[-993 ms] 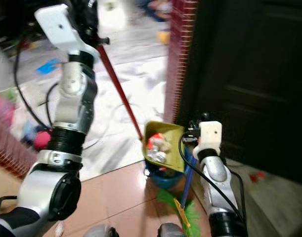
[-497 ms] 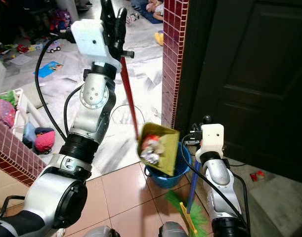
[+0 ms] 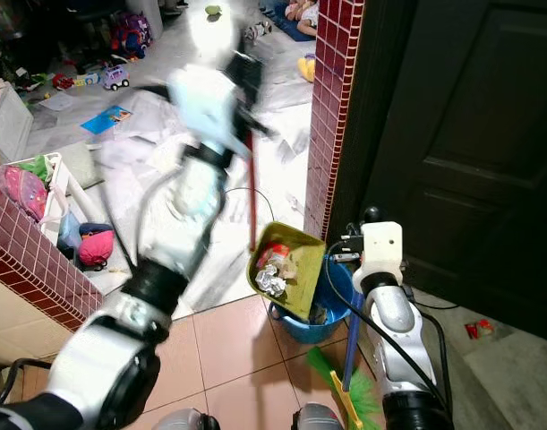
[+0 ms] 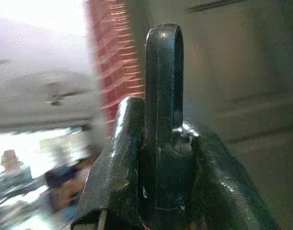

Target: Sweep floor

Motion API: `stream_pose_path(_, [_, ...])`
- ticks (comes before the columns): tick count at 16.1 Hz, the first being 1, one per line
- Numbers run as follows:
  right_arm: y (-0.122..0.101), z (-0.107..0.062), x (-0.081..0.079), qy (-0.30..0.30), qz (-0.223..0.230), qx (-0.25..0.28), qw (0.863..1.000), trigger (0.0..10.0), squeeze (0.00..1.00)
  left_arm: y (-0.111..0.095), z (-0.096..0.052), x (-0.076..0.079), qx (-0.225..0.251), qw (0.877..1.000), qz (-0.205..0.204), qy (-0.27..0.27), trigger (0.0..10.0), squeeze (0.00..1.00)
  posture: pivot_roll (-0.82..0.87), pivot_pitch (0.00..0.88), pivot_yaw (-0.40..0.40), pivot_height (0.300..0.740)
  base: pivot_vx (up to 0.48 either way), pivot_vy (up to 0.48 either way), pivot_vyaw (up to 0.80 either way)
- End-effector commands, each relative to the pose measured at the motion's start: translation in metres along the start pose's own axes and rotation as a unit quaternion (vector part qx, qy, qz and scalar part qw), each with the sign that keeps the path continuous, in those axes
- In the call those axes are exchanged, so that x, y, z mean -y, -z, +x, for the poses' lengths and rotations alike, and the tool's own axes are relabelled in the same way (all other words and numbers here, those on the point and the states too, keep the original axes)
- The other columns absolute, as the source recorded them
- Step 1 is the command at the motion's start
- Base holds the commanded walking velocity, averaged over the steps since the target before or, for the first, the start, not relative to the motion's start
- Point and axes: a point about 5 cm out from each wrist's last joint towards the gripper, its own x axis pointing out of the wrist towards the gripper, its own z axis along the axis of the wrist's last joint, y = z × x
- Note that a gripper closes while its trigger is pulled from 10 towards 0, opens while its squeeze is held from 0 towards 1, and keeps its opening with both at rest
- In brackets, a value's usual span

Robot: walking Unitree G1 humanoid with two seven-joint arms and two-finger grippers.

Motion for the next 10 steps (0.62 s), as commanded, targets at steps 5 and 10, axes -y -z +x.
stream_pose_path(5, [-0.005,0.01,-0.011,-0.026,-0.019,0.016,0.999,10.0,0.0,0.004,-0.025,0.063,-0.026,0.954,-0.01,0.299,10.0,0.0,-0.13,0.0,0.089,0.74,0.0,0.0,0.0])
stream_pose_path(10, [-0.008,0.016,-0.013,-0.033,-0.026,0.023,0.999,10.0,0.0,-0.009,-0.027,0.074,-0.027,0.934,-0.016,0.357,10.0,0.0,-0.12,0.0,0.072,0.74,0.0,0.0,0.0])
